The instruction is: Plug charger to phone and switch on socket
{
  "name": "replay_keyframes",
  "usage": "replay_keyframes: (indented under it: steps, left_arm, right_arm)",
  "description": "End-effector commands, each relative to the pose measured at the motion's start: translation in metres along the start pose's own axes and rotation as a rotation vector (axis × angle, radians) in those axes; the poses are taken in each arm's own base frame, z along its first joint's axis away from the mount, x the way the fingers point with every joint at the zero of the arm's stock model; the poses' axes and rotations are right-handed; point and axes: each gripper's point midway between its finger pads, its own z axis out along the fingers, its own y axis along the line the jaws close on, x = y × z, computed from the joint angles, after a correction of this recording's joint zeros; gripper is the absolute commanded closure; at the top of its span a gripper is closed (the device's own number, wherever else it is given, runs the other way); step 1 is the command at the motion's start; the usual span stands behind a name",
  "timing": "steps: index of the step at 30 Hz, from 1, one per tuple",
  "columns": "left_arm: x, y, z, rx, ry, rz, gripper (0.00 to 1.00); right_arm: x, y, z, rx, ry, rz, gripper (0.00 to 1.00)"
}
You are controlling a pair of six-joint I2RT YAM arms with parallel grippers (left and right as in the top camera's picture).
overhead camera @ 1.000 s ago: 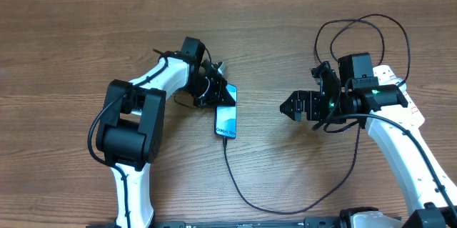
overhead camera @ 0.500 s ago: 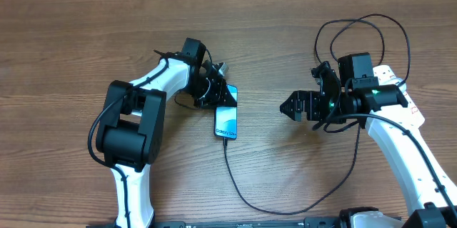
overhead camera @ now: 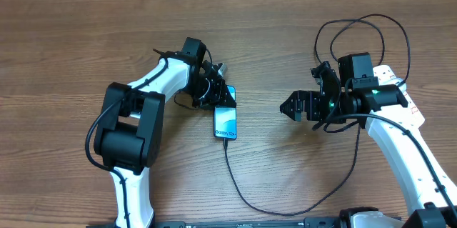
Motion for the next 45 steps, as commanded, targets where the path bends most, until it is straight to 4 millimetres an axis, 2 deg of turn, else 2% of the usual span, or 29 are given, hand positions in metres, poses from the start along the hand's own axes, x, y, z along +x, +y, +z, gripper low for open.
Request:
replay_keyframes:
  steps: [1,6,17,27,34,39,44,45]
  left_arm:
    - [0.012,0.057,0.014,-0.241,0.029,-0.073,0.68]
    - [0.012,0.058,0.014,-0.243,0.026,-0.088,0.62]
    - [0.01,0.074,0.01,-0.339,-0.002,-0.158,0.61]
    - [0.013,0.075,0.009,-0.35,0.005,-0.169,0.6]
    - [0.016,0.095,0.0,-0.472,-0.004,-0.201,0.56]
    - [0.015,0.099,-0.002,-0.5,-0.014,-0.198,0.52]
    - [0.014,0.107,-0.007,-0.554,-0.023,-0.194,0.46]
    - [0.015,0.11,-0.009,-0.571,-0.022,-0.197,0.28]
  right_arm:
    - [-0.011,0.005,-0.01,-0.001,-0.044,-0.025,0.0]
    - [-0.011,0.005,-0.01,-0.001,-0.044,-0.025,0.0]
    - [-0.011,0.005,-0.01,-0.001,-0.044,-0.025,0.0]
    - [-0.011,0.005,-0.01,-0.001,-0.044,-0.025,0.0]
    - [-0.011,0.005,-0.01,-0.001,-0.044,-0.025,0.0]
    - [-0.011,0.005,-0.01,-0.001,-0.044,-0.025,0.0]
    - [-0.011,0.005,-0.01,-0.001,-0.044,-0.025,0.0]
    - [-0.011,0.005,-0.01,-0.001,-0.044,-0.025,0.0]
